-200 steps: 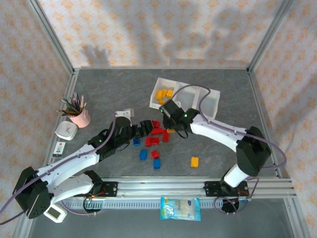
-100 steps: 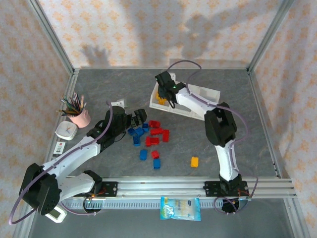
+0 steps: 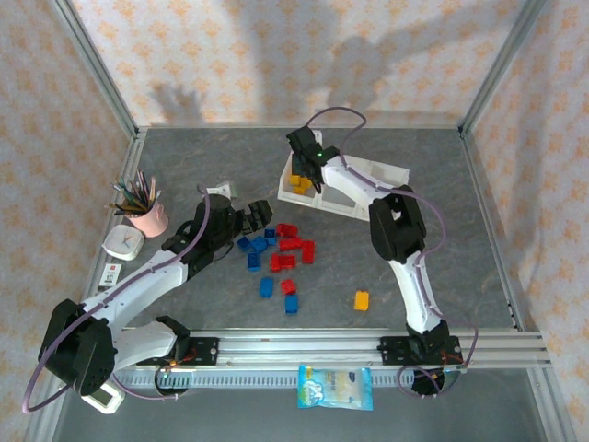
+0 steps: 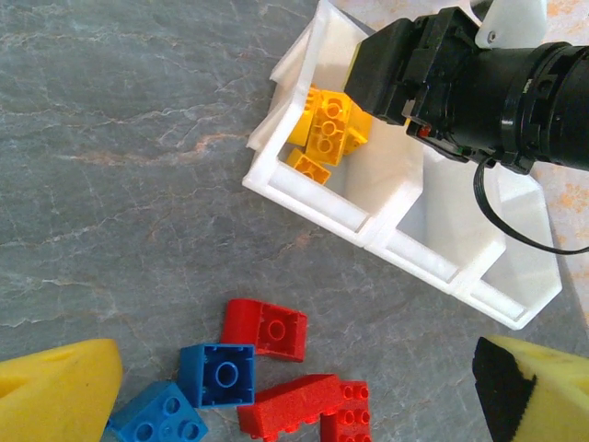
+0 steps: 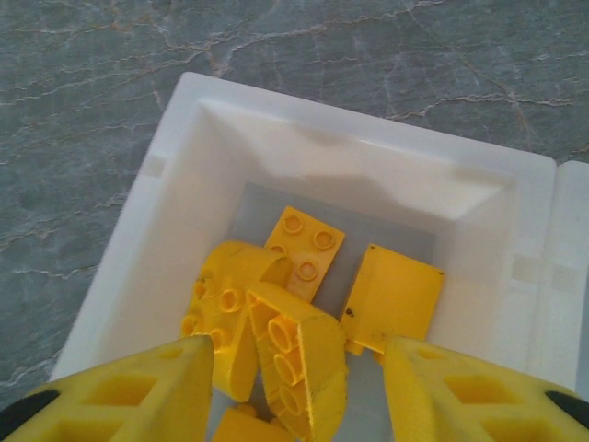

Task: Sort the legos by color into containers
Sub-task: Place the lego in the container, then pick up the lego from the bottom-center of the table.

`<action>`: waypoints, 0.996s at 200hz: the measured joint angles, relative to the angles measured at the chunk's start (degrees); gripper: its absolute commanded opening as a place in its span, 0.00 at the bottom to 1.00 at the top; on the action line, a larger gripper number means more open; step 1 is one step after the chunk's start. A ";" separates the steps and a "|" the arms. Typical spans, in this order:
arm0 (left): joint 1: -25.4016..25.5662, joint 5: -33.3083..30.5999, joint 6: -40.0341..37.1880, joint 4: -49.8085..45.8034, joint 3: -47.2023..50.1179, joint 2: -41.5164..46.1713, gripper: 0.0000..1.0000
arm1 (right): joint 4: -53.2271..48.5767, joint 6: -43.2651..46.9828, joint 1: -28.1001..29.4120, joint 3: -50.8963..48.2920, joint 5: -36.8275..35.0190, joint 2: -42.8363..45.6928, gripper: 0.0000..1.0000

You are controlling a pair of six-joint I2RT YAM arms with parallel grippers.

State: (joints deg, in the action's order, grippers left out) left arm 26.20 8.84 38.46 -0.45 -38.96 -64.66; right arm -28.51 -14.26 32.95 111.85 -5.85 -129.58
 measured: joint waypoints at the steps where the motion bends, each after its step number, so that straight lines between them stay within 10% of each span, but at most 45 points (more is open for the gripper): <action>1: 0.00 0.02 0.00 0.00 0.00 0.00 0.99 | 0.07 0.00 0.00 -0.15 0.13 0.22 0.53; 199: 13.88 2.08 4.63 -0.13 4.66 1.33 0.99 | -12.52 -24.96 8.04 -64.32 2.19 50.56 0.83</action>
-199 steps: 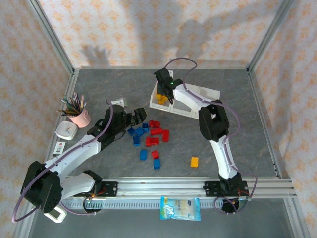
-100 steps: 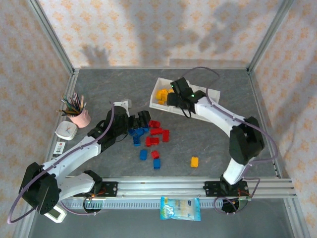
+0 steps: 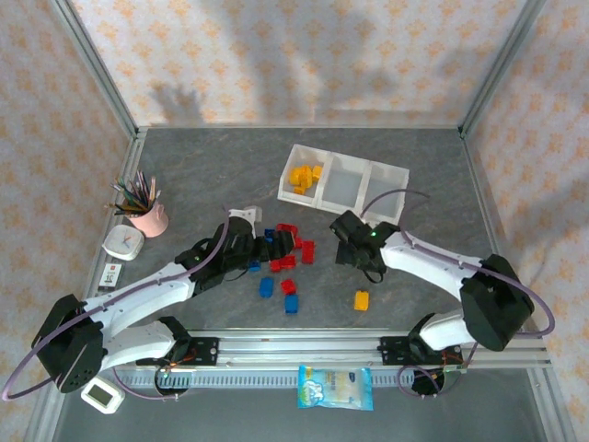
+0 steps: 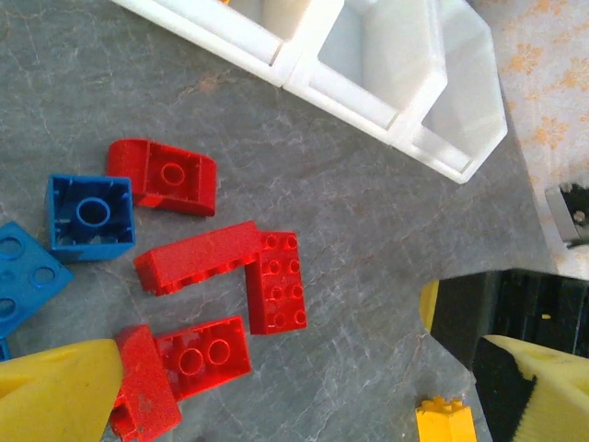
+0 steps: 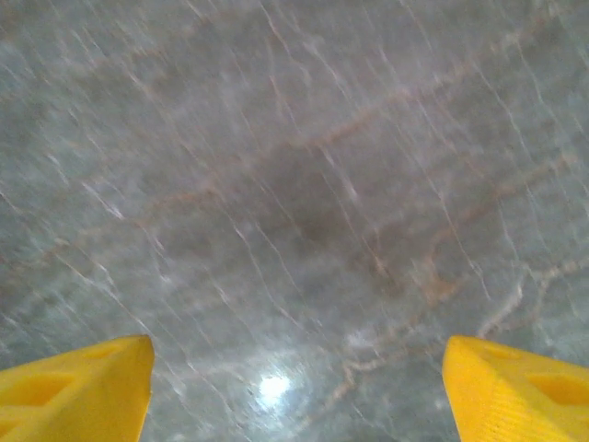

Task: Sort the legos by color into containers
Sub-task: Pick up the lego from the bottom-center of the table.

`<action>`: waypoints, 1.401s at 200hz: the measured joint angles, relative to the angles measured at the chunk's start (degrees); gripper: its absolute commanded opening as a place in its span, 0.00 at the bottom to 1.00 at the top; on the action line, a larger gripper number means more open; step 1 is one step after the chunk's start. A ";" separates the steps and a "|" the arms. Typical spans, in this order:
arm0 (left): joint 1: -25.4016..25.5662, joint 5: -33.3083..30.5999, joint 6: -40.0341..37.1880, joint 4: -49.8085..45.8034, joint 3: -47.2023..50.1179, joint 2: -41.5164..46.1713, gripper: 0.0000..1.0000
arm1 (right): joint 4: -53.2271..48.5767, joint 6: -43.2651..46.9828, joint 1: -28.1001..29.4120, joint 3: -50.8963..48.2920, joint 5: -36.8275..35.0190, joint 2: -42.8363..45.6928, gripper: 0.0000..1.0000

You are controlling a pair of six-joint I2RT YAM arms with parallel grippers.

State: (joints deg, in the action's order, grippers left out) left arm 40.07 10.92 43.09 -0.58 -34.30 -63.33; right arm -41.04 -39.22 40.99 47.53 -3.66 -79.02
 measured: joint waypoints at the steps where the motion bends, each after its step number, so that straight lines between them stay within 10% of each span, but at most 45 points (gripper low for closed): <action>1: 0.04 0.00 0.02 0.00 0.02 0.00 0.99 | -0.20 -0.17 0.11 -0.11 0.00 0.11 0.83; 148: 3.82 -0.87 1.90 0.02 0.09 0.00 0.99 | -0.31 -17.57 11.39 -11.02 5.62 5.25 0.56; 280: 3.82 -5.03 1.62 -2.27 -0.48 3.98 0.99 | 0.52 -13.20 11.69 -2.40 2.25 4.48 0.34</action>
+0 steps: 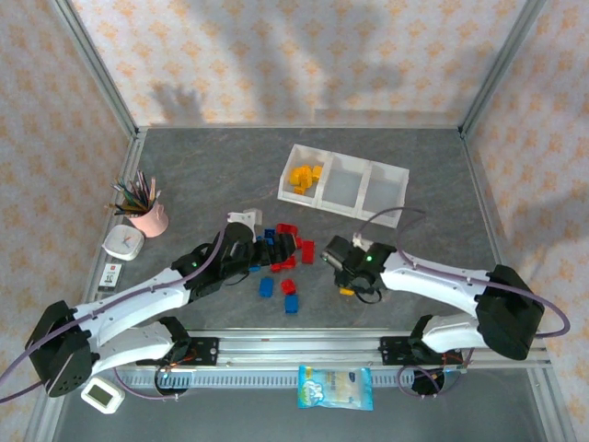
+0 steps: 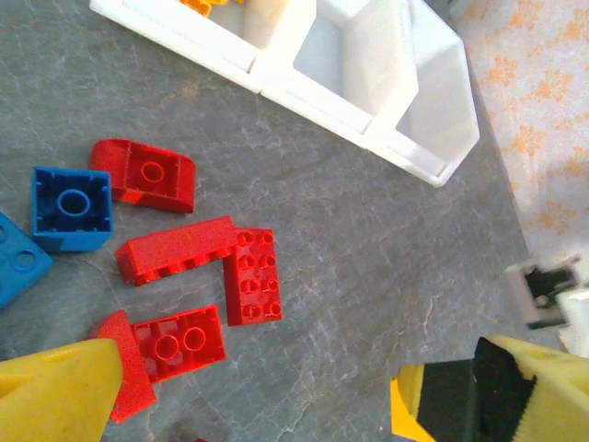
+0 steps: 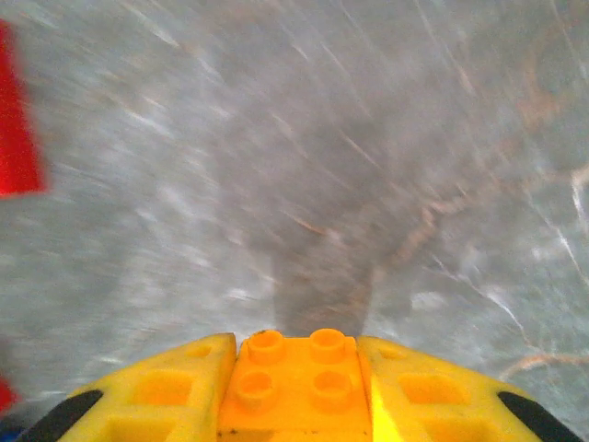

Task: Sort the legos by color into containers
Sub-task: Pick up the lego from the bottom-center of the table, then place the lego in the container.

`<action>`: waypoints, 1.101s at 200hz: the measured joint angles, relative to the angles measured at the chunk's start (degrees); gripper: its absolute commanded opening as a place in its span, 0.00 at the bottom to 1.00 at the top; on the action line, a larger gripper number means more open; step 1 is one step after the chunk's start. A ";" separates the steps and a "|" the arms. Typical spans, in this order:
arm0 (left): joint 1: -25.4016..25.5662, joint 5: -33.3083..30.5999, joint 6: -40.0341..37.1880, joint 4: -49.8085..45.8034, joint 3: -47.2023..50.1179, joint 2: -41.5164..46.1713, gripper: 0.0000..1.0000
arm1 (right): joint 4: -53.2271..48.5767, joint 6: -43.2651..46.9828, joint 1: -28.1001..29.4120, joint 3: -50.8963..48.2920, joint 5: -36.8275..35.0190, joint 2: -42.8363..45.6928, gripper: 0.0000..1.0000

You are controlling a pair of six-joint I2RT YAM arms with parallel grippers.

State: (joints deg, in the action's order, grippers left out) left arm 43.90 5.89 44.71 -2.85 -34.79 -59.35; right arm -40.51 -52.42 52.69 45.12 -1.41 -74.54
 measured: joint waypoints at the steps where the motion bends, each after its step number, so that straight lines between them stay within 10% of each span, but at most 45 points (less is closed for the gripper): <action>1: 0.00 -0.07 0.00 -0.07 -0.02 0.04 0.99 | -0.04 0.15 -0.04 0.48 -0.15 -0.09 0.34; 220: -14.08 -0.33 -5.81 -0.72 -4.52 -2.78 0.99 | 12.46 35.69 -18.40 65.55 -6.21 -53.53 0.42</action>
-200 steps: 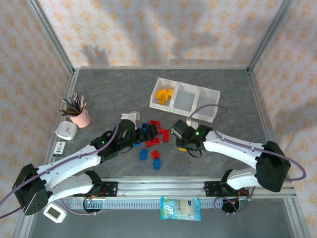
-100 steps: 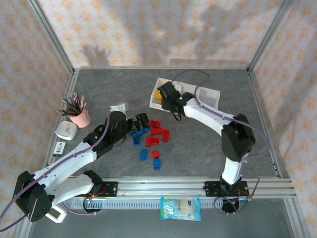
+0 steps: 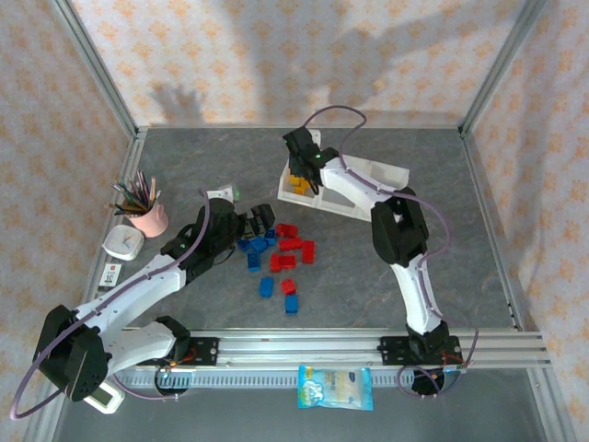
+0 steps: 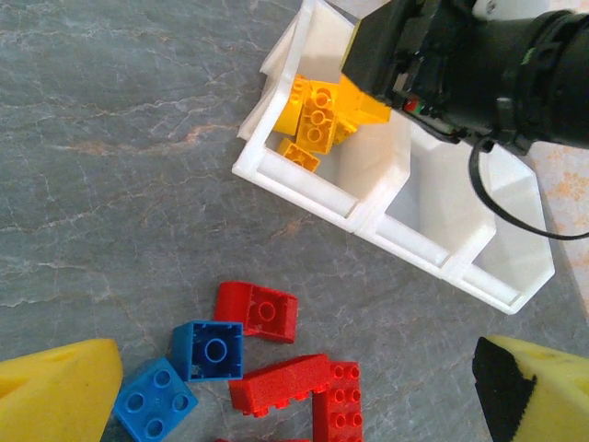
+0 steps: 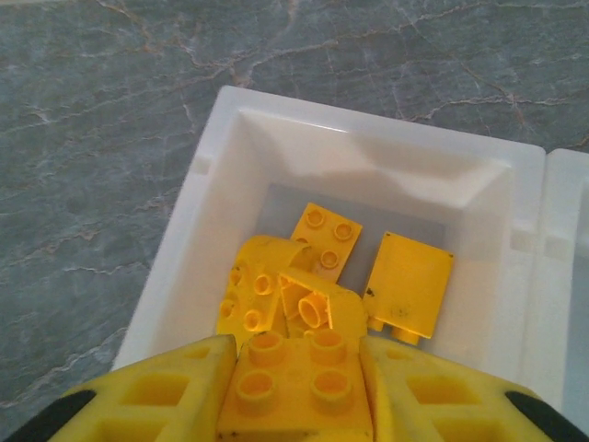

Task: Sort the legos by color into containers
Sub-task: Place the lego in the container, then pick up the lego from the center of the table.

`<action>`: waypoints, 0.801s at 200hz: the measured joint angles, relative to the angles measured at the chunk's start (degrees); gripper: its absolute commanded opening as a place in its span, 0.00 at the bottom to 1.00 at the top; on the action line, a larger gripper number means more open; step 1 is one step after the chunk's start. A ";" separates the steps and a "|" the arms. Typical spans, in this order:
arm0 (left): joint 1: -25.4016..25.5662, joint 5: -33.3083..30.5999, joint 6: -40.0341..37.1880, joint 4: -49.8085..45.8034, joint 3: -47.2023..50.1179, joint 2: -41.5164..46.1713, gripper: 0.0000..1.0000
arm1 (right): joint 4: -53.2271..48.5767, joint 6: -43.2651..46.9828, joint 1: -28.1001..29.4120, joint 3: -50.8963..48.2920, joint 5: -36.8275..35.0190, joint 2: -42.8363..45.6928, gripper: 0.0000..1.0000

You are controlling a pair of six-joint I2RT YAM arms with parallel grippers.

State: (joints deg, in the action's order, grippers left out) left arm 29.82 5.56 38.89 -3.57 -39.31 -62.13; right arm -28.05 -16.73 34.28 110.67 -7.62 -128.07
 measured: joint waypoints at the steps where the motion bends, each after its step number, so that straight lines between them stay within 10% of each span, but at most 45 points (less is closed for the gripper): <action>1: 0.00 0.00 0.02 0.00 0.00 0.00 0.99 | -0.02 0.11 0.00 0.04 0.02 -0.09 0.42; 85: 0.00 0.55 -0.39 0.35 -0.13 0.09 0.99 | -0.96 2.03 -0.31 0.39 1.75 0.02 0.53; 160: 0.00 1.64 -0.48 -0.20 -0.13 3.48 0.99 | 0.50 0.79 2.14 -17.22 6.29 19.67 0.61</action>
State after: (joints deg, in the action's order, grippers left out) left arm 29.82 7.20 38.41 -3.77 -39.44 -58.65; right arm -27.55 -15.94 36.42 93.45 -1.32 -108.40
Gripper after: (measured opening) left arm 0.992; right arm 0.601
